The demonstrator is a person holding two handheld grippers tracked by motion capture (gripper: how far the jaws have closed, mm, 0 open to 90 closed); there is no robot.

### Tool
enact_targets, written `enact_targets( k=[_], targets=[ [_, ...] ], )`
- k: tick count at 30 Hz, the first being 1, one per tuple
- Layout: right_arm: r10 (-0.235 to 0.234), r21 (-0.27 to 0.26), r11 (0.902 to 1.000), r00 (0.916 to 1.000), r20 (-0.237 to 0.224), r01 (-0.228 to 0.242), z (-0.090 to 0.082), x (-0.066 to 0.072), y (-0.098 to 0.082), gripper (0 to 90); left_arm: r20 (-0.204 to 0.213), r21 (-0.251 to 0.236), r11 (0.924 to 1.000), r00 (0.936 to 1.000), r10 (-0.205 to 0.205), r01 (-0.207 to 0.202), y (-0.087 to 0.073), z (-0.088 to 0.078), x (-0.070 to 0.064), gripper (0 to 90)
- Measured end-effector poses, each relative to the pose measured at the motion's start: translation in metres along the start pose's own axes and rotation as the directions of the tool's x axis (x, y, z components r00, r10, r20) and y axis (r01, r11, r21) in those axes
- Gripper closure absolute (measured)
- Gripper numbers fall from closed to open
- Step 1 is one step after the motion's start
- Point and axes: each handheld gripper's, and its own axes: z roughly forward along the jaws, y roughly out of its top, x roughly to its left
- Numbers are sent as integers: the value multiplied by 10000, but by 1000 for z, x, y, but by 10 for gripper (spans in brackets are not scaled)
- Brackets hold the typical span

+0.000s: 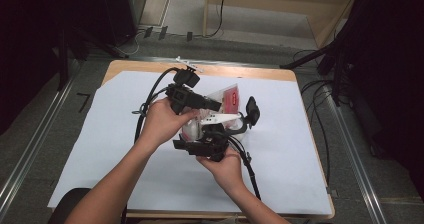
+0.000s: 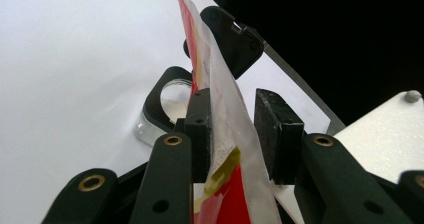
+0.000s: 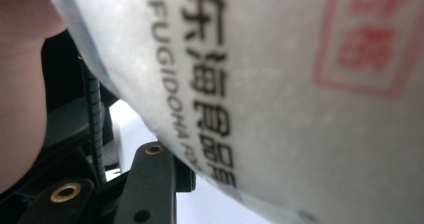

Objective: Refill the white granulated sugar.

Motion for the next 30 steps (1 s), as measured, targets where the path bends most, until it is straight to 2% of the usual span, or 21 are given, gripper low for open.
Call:
enact_targets(
  k=[9, 11, 13, 19, 23, 30],
  targets=[
    [177, -140, 9997, 9991, -373, -182, 0, 1, 1, 618, -82, -75, 9999, 9999, 104, -105, 1, -1, -5, 684],
    [189, -149, 9997, 9987, -470, -196, 0, 1, 1, 617, -247, 74, 9997, 9995, 215, -213, 2, -2, -6, 682],
    [221, -136, 9996, 9985, -499, -228, 1, 2, 1, 615, -211, 33, 9997, 9995, 232, -231, 2, -2, -6, 682],
    [159, -164, 9997, 9987, -480, -167, 1, 4, 1, 594, -178, 12, 9998, 9997, 174, -174, 2, -2, -6, 691],
    [-35, -120, 9999, 9995, -304, 32, 1, 6, 2, 612, -180, -19, 9999, 9997, 151, -151, 3, -2, -7, 695],
    [-40, -106, 9999, 9997, -255, 38, 1, 6, 2, 617, -148, -14, 9999, 9998, 124, -124, 3, -1, -6, 694]
  ],
)
